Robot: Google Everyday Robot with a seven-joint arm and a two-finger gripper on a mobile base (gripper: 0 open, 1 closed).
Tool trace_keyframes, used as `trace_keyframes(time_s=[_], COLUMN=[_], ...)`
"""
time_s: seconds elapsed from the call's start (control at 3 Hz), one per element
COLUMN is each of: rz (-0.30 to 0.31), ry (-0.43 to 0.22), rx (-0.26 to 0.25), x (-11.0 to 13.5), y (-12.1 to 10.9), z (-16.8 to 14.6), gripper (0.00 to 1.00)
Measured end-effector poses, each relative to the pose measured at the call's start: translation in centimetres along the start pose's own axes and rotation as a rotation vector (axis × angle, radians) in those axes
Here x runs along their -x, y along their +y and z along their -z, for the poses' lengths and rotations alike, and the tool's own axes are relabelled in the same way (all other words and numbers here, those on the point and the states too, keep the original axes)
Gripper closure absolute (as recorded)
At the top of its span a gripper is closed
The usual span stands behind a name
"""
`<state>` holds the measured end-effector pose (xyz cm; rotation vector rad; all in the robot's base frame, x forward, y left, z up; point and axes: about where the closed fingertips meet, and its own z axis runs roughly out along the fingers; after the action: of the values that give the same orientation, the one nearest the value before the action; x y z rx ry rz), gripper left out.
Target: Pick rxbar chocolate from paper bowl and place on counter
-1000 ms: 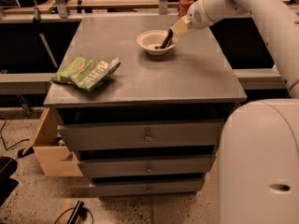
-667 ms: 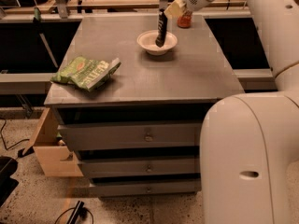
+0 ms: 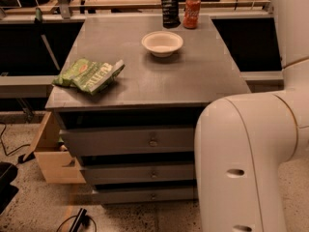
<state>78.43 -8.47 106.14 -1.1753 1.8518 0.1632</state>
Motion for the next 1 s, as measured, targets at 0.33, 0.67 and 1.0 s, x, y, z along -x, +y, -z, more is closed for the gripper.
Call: trace_keyframes(time_s=[0.33,0.67,1.0], rz=[-0.009,-0.070,-0.158], ry=[0.007,0.044,0.097], rx=[-0.031,-0.042,-0.028], x=[-0.3,-2.3,-5.2], y=[-0.7,-1.1,-0.7], z=[2.9,6.2,9.1], gripper=[1.00,1.00,1.00])
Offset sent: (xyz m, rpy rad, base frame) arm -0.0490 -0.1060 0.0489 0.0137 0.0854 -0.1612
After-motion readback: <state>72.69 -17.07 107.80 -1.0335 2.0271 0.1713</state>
